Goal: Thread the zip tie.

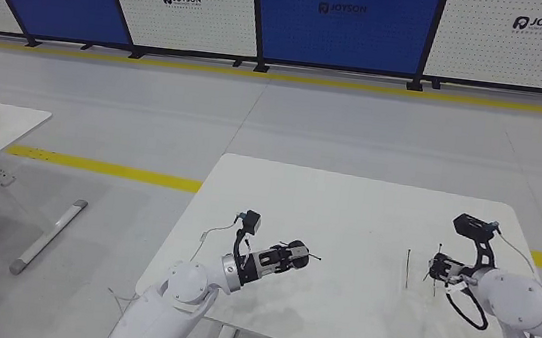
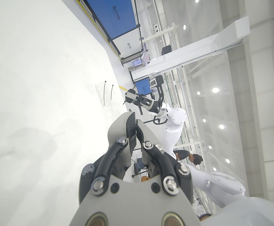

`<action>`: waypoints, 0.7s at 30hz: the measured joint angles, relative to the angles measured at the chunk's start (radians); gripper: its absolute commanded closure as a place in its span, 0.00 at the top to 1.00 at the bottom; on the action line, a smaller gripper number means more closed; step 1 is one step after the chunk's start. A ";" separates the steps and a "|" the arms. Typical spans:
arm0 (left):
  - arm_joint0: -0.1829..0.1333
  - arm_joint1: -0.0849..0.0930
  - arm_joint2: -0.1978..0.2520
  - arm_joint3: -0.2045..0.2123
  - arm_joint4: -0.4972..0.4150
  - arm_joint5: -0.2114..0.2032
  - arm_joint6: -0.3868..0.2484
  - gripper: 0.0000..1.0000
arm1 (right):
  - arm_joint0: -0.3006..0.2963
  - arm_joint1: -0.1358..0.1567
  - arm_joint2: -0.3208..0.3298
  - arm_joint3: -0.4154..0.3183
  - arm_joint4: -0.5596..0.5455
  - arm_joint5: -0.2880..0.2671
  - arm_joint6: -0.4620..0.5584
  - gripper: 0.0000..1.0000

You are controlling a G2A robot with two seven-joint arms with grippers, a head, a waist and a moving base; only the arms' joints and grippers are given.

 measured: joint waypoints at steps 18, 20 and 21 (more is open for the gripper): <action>0.000 0.000 0.000 0.000 0.000 0.000 0.000 0.00 | -0.031 -0.019 -0.032 -0.014 0.109 -0.029 -0.151 0.00; 0.000 0.000 0.000 0.000 0.000 0.000 0.000 0.00 | -0.043 -0.027 -0.038 -0.032 0.155 -0.033 -0.218 0.00; 0.000 0.000 0.000 0.000 0.000 0.000 0.000 0.00 | -0.049 -0.030 -0.039 -0.040 0.177 -0.036 -0.247 0.00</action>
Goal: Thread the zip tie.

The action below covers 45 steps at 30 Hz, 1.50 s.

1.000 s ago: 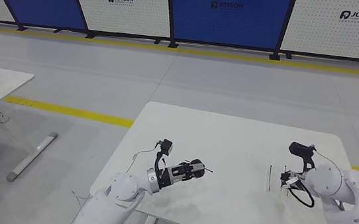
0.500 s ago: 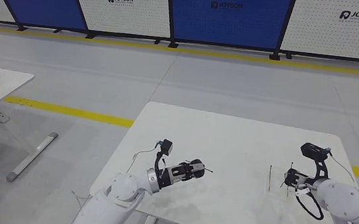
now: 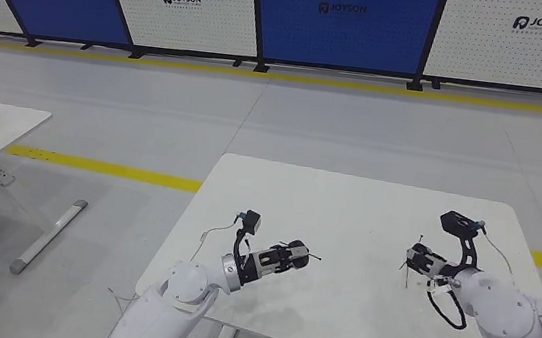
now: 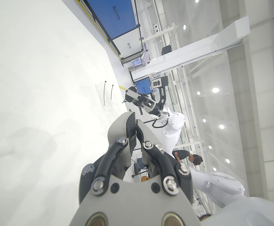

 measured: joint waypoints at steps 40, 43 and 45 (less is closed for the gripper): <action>-0.042 -0.009 0.067 -0.023 0.054 0.002 0.185 0.00 | -0.106 -0.029 -0.031 -0.124 0.112 -0.043 -0.301 0.00; -0.044 -0.010 0.071 -0.026 0.064 0.006 0.199 0.00 | -0.110 -0.030 -0.033 -0.122 0.117 -0.060 -0.304 0.00; -0.052 -0.010 0.082 -0.030 0.093 0.019 0.221 0.00 | -0.111 -0.031 -0.038 -0.117 0.113 -0.082 -0.303 0.00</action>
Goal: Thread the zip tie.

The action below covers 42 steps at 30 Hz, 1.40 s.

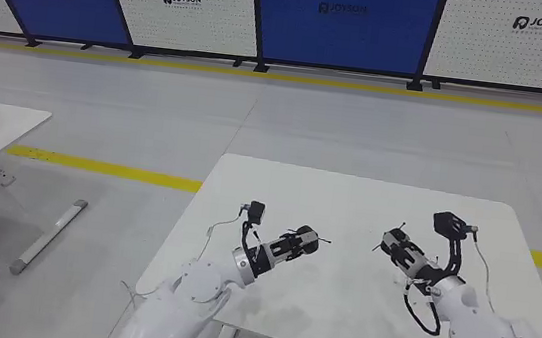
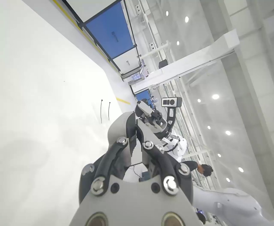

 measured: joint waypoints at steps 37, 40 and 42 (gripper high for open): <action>-0.082 -0.009 0.082 0.044 0.109 0.109 0.061 0.00 | 0.036 -0.004 -0.034 -0.061 -0.122 0.052 0.050 0.00; -0.082 -0.009 0.082 0.044 0.109 0.109 0.061 0.00 | 0.036 -0.004 -0.034 -0.061 -0.122 0.052 0.050 0.00; -0.082 -0.009 0.082 0.044 0.109 0.109 0.061 0.00 | 0.036 -0.004 -0.034 -0.061 -0.122 0.052 0.050 0.00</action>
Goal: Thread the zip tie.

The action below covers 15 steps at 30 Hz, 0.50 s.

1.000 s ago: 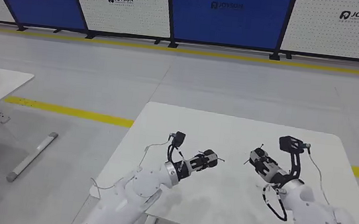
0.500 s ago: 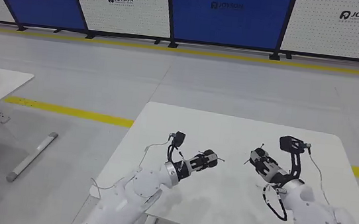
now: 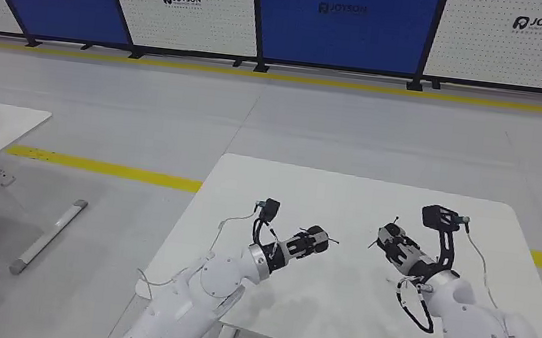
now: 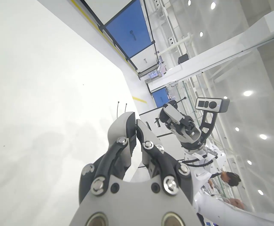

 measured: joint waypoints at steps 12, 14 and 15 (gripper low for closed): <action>0.000 0.000 0.000 0.000 0.000 0.000 0.000 0.00 | -0.002 -0.001 0.000 0.001 -0.002 -0.001 -0.005 0.00; 0.001 -0.001 0.002 0.000 -0.009 0.002 0.008 0.00 | -0.015 -0.007 -0.004 0.007 0.008 -0.006 -0.054 0.00; 0.001 -0.002 0.003 -0.001 -0.028 0.003 0.013 0.00 | -0.023 -0.013 -0.008 0.018 0.041 -0.019 -0.108 0.00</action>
